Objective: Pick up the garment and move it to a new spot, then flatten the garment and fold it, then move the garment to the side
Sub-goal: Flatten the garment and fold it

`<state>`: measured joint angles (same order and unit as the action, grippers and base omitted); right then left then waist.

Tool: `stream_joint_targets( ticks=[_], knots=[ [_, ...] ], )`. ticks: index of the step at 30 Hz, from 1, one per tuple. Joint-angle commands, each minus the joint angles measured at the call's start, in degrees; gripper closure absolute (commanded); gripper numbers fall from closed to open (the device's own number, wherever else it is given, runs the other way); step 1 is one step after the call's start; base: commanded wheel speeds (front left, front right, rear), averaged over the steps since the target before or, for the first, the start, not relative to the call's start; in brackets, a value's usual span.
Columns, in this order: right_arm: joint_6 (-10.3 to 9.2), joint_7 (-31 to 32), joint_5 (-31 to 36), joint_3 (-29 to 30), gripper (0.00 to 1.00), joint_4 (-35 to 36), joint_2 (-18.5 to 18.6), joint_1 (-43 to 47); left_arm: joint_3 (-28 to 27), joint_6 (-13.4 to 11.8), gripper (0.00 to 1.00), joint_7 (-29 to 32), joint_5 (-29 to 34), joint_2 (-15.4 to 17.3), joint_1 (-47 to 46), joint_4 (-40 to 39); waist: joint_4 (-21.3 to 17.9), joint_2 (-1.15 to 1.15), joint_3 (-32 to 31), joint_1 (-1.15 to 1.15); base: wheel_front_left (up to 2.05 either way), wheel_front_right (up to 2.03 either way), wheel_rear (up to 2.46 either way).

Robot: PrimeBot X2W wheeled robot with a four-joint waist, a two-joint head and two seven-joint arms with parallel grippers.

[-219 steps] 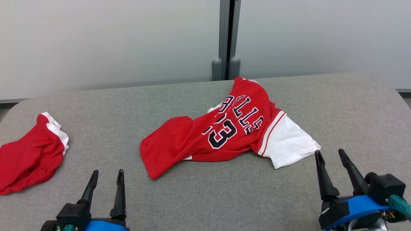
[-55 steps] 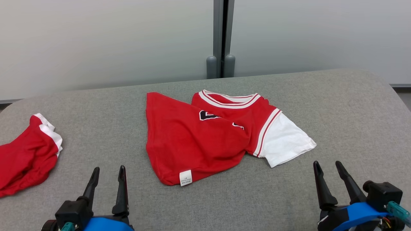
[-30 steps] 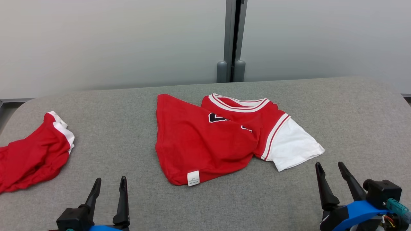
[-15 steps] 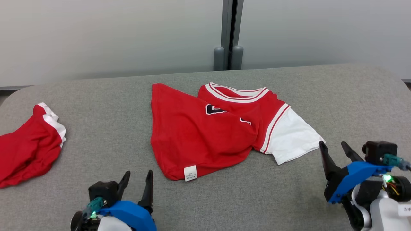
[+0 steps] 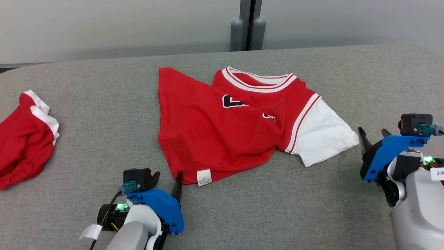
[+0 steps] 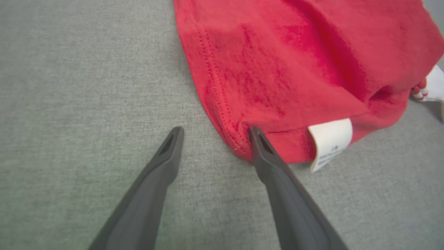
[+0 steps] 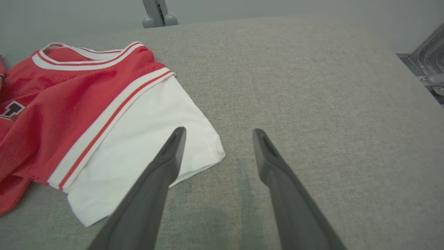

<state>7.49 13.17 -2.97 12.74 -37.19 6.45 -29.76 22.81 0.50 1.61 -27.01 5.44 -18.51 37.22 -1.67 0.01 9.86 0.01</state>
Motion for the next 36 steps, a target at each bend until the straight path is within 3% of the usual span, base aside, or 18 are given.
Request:
stream_joint_targets(
  ticks=[1,11,12,13,14,15,18,21,24,25,26,27,36],
  knots=[
    [0.01,-0.43,0.21,-0.03,0.00,-0.54,0.47,-1.15,0.05,-0.10,0.00,-0.22,0.36,-0.11,-1.29,0.45,0.28,-0.01,0.53,-0.01,0.00,0.00,0.00],
    [0.01,-2.99,1.01,-0.17,0.00,-10.51,1.04,-6.81,3.63,3.05,0.00,-0.01,0.53,-1.53,-5.30,8.19,0.37,-0.01,3.68,-0.01,0.00,0.00,0.00],
    [0.01,-3.26,1.14,0.06,0.00,-11.29,1.10,-7.12,3.98,3.28,0.16,0.19,0.50,-1.65,-5.36,8.77,0.43,-0.01,3.89,-0.01,0.00,0.00,0.00],
    [0.01,-3.39,1.25,0.38,0.00,-12.06,1.13,-7.43,4.27,3.47,0.24,0.21,0.28,-1.81,-5.46,9.29,0.51,-0.01,4.09,-0.01,0.00,0.00,0.00],
    [0.01,-3.65,1.24,0.59,0.00,-12.82,1.13,-7.81,4.61,3.71,0.43,0.17,0.21,-1.95,-5.49,9.74,0.59,-0.01,4.27,-0.01,0.00,0.00,0.00],
    [0.01,-3.93,1.17,0.68,0.00,-13.42,1.16,-8.25,5.06,3.83,0.53,0.47,0.15,-2.05,-5.41,10.28,0.66,-0.01,4.52,-0.01,0.00,0.00,0.00],
    [0.01,-4.25,0.69,0.87,0.00,-15.75,1.37,-9.42,5.85,4.16,0.67,0.53,-0.03,-2.02,-5.49,11.71,0.88,-0.01,5.17,-0.01,0.00,0.00,0.00],
    [0.01,-4.67,0.51,0.39,0.00,-17.87,1.30,-10.58,6.31,4.53,1.00,0.50,-0.18,-2.02,-5.52,12.78,1.10,-0.01,5.77,-0.01,0.00,0.00,0.00],
    [0.01,-3.95,0.21,0.16,0.00,-20.71,1.33,-11.04,6.99,4.94,1.00,0.50,-0.51,-2.10,-5.60,13.66,1.49,-0.01,6.24,-0.01,0.00,0.00,0.00],
    [0.01,-3.73,0.08,-0.12,0.49,-21.61,1.17,-10.99,7.14,5.00,1.00,0.45,-0.67,-2.10,-5.59,13.87,1.61,-0.01,6.30,-0.01,0.00,0.00,0.00],
    [0.02,-3.71,-0.34,-0.28,0.91,-22.45,0.99,-10.99,7.27,5.12,1.00,0.24,-0.76,-2.09,-5.60,14.10,1.73,-0.01,6.33,-0.01,0.00,0.00,0.00],
    [0.02,-3.72,-0.74,-0.30,1.00,-23.25,0.81,-10.94,7.32,5.11,1.00,-0.04,-0.97,-2.09,-5.59,14.23,1.83,-0.01,6.34,-0.01,0.00,0.00,0.00],
    [0.02,-9.09,-5.91,-3.46,1.00,-22.27,1.07,-11.58,5.81,5.71,1.00,-6.69,-2.67,-1.96,-6.60,12.05,1.89,-0.01,3.55,-0.01,0.00,0.00,0.00]
  ],
)
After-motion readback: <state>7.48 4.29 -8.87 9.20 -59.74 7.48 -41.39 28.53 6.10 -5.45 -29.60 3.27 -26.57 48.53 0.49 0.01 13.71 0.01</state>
